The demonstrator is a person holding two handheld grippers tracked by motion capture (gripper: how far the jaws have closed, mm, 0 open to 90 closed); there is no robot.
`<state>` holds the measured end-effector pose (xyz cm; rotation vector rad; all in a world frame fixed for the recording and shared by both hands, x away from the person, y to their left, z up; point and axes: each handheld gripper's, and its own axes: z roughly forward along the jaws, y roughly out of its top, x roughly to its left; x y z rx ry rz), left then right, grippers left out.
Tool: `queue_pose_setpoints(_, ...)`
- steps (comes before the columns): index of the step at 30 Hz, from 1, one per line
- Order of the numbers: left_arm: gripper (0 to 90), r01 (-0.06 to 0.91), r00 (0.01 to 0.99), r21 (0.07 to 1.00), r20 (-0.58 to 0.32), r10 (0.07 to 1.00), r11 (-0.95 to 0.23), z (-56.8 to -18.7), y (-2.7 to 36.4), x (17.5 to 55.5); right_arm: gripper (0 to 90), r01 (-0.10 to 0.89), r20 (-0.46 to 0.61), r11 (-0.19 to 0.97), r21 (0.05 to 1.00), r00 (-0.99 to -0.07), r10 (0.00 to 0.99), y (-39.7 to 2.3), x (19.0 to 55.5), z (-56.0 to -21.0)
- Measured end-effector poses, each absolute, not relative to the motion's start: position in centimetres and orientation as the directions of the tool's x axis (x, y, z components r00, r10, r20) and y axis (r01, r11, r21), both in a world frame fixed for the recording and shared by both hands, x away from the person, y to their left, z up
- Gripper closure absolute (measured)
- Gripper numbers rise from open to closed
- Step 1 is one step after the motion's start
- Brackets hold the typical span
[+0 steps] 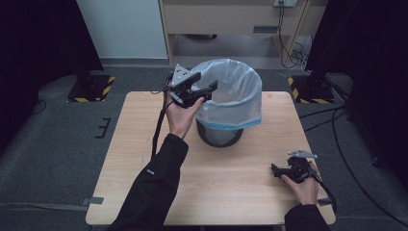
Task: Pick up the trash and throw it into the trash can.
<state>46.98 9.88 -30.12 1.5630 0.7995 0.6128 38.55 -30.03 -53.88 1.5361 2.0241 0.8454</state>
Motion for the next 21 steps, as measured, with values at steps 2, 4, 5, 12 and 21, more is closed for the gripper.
queue_pose_setpoints(2, 29.5, 0.146, 0.622, 0.988, -0.055, 0.781, -0.047, -30.2, 10.2, 46.8, 2.4, 0.680, 0.005, 0.188, 0.709, -0.271, 0.963, -30.0, 38.6, -53.9)
queue_pose_setpoints(4, 28.3, 0.139, 0.625, 0.990, -0.058, 0.778, -0.037, -30.3, 11.3, 45.9, 2.4, 0.680, 0.005, 0.188, 0.709, -0.271, 0.963, -30.0, 38.6, -53.9)
queue_pose_setpoints(5, 27.9, 0.139, 0.625, 0.990, -0.058, 0.778, -0.037, -30.3, 11.3, 45.9, 2.4, 0.680, 0.005, 0.188, 0.709, -0.271, 0.963, -30.0, 38.6, -53.9)
queue_pose_setpoints(12, 25.3, 0.131, 0.612, 0.991, -0.050, 0.789, -0.039, -31.7, 15.2, 43.1, 2.4, 0.680, 0.005, 0.188, 0.709, -0.271, 0.963, -30.0, 38.6, -53.9)
queue_pose_setpoints(21, 22.2, 0.156, 0.586, 0.987, -0.053, 0.809, -0.048, -34.4, 18.9, 40.3, 2.4, 0.680, 0.004, 0.188, 0.709, -0.271, 0.963, -30.0, 38.6, -53.9)
